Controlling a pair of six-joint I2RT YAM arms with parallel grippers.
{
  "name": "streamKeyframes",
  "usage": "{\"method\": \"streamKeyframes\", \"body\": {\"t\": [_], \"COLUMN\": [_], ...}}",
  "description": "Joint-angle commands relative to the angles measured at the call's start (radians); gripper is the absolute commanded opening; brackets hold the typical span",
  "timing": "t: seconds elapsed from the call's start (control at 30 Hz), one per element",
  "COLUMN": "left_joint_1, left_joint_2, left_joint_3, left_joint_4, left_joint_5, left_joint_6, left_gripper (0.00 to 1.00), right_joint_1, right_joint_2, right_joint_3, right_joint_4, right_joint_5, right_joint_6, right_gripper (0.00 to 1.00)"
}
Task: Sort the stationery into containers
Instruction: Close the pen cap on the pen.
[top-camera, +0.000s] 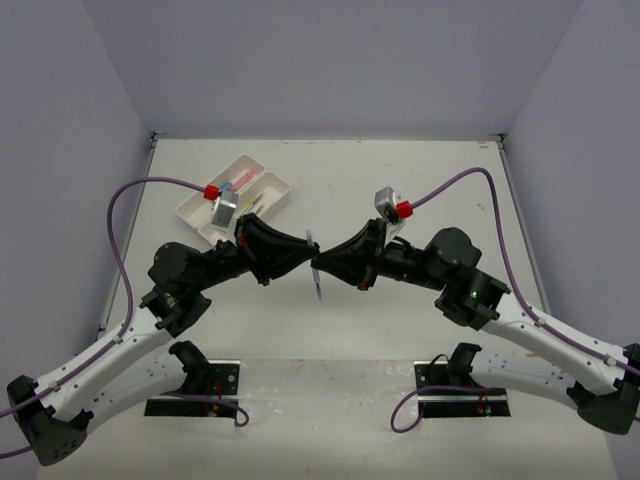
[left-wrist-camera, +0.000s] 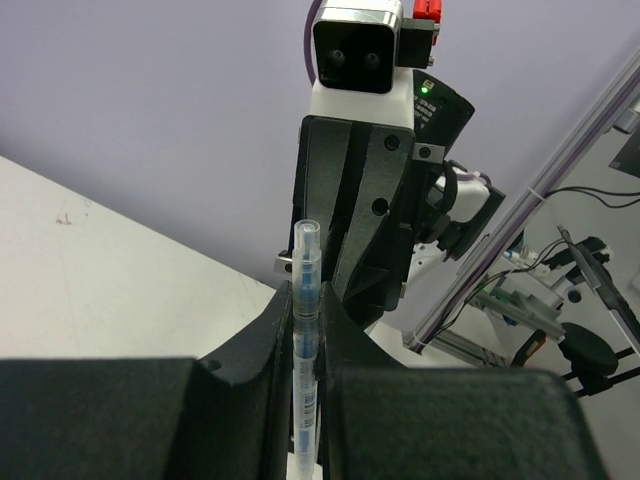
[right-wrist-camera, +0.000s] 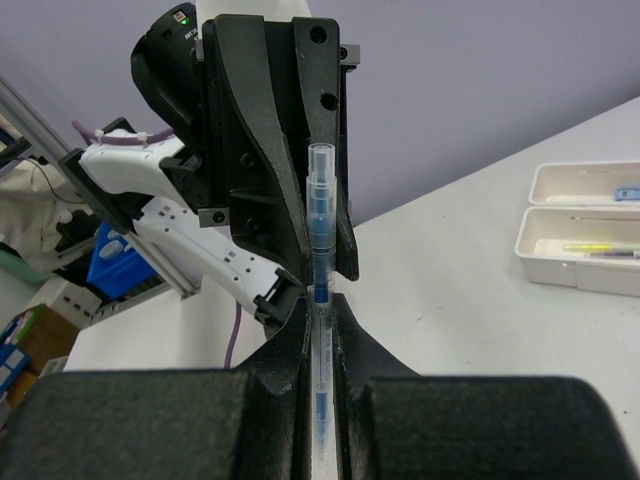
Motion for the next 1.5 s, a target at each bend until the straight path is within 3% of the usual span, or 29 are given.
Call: {"method": "streamKeyframes", "body": {"t": [0.0,0.13,0.23,0.33,0.4,0.47,0.53,0.63,0.73,0.8,1.3,1.47], "left_joint_1": [-0.002,-0.002,-0.003,-0.002,-0.002,-0.002,-0.002,-0.002,-0.003,-0.003,-0.002,-0.004], "left_joint_2": [-0.016,-0.040,-0.041,-0.036,-0.034,-0.029,-0.021,-0.016,-0.019,-0.025,-0.007,0.004], "left_joint_3": [0.009,0.010,0.039,0.049,0.051,0.055,0.058,0.058,0.062,0.071,0.167,0.168], "left_joint_4": [0.061,0.058,0.032,0.026,0.021,0.010,-0.020,-0.047,-0.070,-0.100,-0.174,-0.176], "left_joint_5": [0.056,0.040,0.038,0.042,0.042,0.033,0.019,0.012,0.009,0.000,-0.046,-0.057], "left_joint_6": [0.018,0.025,0.038,0.042,0.042,0.045,0.057,0.066,0.088,0.103,0.170,0.170], "left_gripper": [0.00,0.00,0.00,0.00,0.00,0.00,0.00,0.24,0.38,0.41,0.46,0.37], "right_joint_1": [0.006,0.006,0.006,0.006,0.006,0.006,0.006,0.006,0.006,0.006,0.006,0.006], "right_joint_2": [0.016,0.056,0.106,0.142,0.148,0.148,0.141,0.129,0.117,0.111,0.158,0.149], "right_joint_3": [0.055,0.056,0.058,0.047,0.043,0.041,0.041,0.032,0.037,0.037,0.092,0.103], "right_joint_4": [0.057,0.053,0.038,0.061,0.076,0.091,0.095,0.105,0.069,0.047,-0.032,-0.052], "right_joint_5": [-0.006,-0.059,-0.119,-0.163,-0.173,-0.181,-0.182,-0.181,-0.153,-0.131,-0.202,-0.195], "right_joint_6": [0.008,0.009,0.013,0.029,0.034,0.030,0.027,0.020,-0.008,-0.018,-0.034,-0.049], "right_gripper": [0.00,0.38,0.47,0.40,0.08,0.01,0.00,0.00,0.00,0.00,0.00,0.00]}}
